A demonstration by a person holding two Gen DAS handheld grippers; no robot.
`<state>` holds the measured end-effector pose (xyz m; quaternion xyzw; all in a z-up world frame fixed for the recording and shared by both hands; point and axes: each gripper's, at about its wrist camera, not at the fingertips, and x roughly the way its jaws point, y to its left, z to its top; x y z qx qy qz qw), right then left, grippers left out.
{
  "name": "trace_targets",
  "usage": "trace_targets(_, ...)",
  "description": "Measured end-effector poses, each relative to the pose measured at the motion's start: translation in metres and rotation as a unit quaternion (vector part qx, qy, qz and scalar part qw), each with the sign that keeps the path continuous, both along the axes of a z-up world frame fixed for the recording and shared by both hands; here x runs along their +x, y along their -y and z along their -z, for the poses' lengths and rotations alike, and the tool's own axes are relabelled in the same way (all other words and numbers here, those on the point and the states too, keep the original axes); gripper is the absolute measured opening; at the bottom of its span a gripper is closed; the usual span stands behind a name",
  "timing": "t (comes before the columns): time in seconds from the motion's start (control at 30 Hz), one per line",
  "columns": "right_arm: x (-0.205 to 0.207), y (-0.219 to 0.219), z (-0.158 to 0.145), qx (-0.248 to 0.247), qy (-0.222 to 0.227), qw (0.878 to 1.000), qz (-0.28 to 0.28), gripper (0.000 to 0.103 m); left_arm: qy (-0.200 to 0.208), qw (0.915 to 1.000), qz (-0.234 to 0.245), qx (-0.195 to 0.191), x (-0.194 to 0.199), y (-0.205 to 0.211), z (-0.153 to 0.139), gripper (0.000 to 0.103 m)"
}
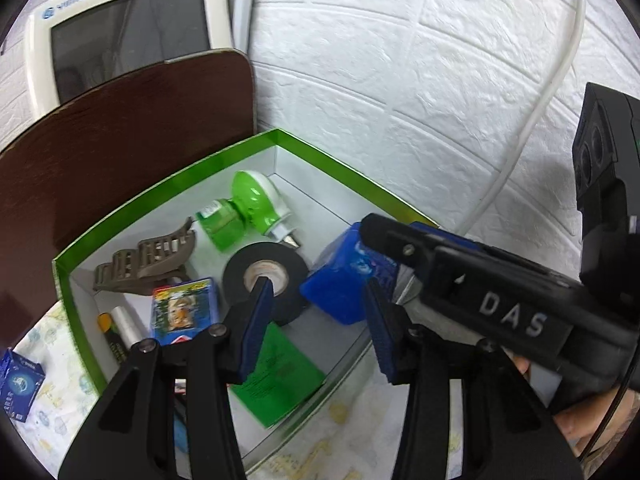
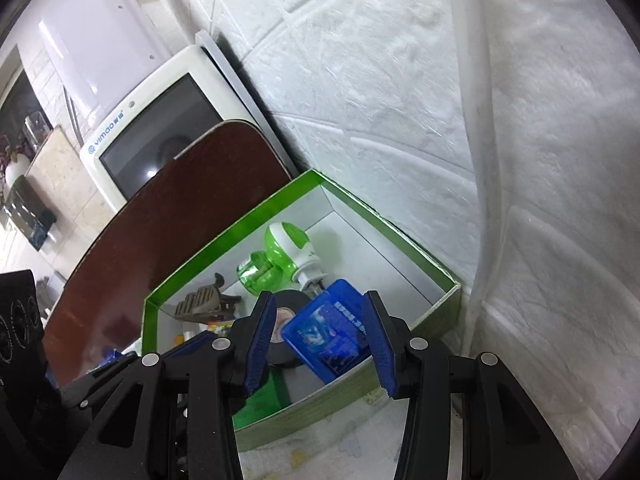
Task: Organize rigid objects
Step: 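Open both grippers to release the blue container in the box, then move both grippers to the blue medicine box on the cloth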
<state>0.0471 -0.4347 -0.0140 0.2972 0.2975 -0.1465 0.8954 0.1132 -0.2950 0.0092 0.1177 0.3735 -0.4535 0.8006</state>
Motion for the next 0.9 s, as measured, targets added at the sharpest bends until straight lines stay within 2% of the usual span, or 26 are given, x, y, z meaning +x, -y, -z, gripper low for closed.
trace_targets(0.2,0.008,-0.023,-0.014,0.0,0.014,0.999,-0.033,0.048,0.016,0.9987,-0.049,-0.002,0.0,-0.052,-0.012,0.045)
trace_targets(0.33,0.027,-0.06,-0.026,-0.005,0.029,0.996,-0.084,0.048,0.03,0.9941,-0.104,-0.009,0.006,-0.105,-0.019,0.05)
trace_targets(0.43,0.04,-0.096,-0.033,-0.014,0.043,0.989,-0.14,0.048,0.033,0.9868,-0.158,-0.01,0.014,-0.153,-0.019,0.057)
trace_targets(0.57,0.058,-0.15,-0.037,-0.043,0.055,0.973,-0.218,0.049,0.025,0.9712,-0.237,-0.002,0.027,-0.22,-0.003,0.061)
trace_targets(0.6,0.061,-0.162,-0.037,-0.049,0.055,0.97,-0.233,0.057,0.023,0.9664,-0.256,0.002,0.028,-0.235,0.002,0.061)
trace_targets(0.67,0.07,-0.191,-0.036,-0.059,0.057,0.961,-0.264,0.066,0.008,0.9562,-0.292,0.009,0.037,-0.265,0.016,0.061)
trace_targets(0.77,0.084,-0.229,-0.033,-0.069,0.054,0.953,-0.291,0.069,-0.025,0.9428,-0.332,-0.001,0.05,-0.305,0.033,0.059)
trace_targets(0.83,0.095,-0.249,-0.025,-0.06,0.05,0.949,-0.304,0.069,-0.042,0.9383,-0.343,-0.016,0.058,-0.321,0.04,0.059)
trace_targets(0.9,0.109,-0.261,-0.018,-0.046,0.042,0.949,-0.309,0.069,-0.053,0.9404,-0.335,-0.028,0.066,-0.327,0.045,0.059)
